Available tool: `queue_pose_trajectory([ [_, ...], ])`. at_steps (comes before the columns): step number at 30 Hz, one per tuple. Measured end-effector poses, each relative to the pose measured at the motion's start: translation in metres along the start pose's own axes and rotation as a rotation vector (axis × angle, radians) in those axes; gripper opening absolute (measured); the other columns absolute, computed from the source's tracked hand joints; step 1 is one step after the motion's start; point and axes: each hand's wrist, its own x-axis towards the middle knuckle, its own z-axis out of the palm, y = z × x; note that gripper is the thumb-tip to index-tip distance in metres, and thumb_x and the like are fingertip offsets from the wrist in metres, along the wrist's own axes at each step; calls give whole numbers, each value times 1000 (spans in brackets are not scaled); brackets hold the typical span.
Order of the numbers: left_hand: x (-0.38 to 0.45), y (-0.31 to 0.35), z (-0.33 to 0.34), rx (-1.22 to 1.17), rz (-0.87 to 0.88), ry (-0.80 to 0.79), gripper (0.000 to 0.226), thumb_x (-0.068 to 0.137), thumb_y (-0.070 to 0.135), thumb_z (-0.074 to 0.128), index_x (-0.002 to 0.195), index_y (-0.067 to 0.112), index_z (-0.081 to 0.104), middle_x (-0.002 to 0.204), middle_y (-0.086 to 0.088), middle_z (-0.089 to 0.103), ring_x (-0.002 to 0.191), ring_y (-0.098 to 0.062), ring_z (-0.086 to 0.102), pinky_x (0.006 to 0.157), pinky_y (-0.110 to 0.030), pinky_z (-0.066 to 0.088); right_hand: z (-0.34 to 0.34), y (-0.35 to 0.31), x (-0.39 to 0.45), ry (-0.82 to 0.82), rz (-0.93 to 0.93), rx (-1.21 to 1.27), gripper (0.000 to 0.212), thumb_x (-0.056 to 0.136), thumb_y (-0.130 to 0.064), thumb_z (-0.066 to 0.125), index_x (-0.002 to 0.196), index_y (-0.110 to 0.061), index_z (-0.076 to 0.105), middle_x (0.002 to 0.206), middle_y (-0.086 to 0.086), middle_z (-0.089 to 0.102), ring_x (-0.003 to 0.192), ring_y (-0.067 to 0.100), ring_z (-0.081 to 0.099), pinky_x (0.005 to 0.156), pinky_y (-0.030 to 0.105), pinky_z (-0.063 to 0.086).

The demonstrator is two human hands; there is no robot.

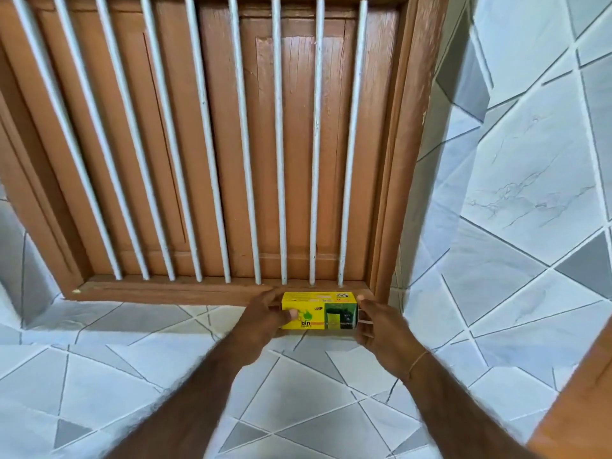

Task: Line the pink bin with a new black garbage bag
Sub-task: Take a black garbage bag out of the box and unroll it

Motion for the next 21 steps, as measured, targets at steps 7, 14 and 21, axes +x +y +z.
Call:
queue_pose_trajectory([
  [7, -47, 18, 13, 0, 28, 129, 32, 86, -4, 63, 107, 20, 65, 106, -16, 66, 90, -28, 68, 81, -42, 58, -2, -12, -19, -169, 148, 126, 21, 93, -32, 57, 105, -16, 64, 99, 14, 65, 81, 25, 60, 60, 32, 52],
  [14, -73, 30, -1, 15, 58, 159, 42, 84, -10, 62, 120, 12, 60, 102, -11, 66, 94, -28, 66, 73, -33, 58, 11, -18, -48, -252, 164, 158, 10, 93, -13, 54, 93, -10, 63, 89, 18, 63, 79, 29, 61, 62, 38, 54],
  [21, -93, 44, -32, 59, 176, 126, 47, 79, -11, 68, 112, 23, 62, 110, -10, 67, 110, -26, 60, 82, -40, 57, 34, -16, -77, -251, 100, 235, 15, 93, -8, 51, 95, -5, 65, 87, 19, 67, 76, 33, 65, 68, 45, 57],
])
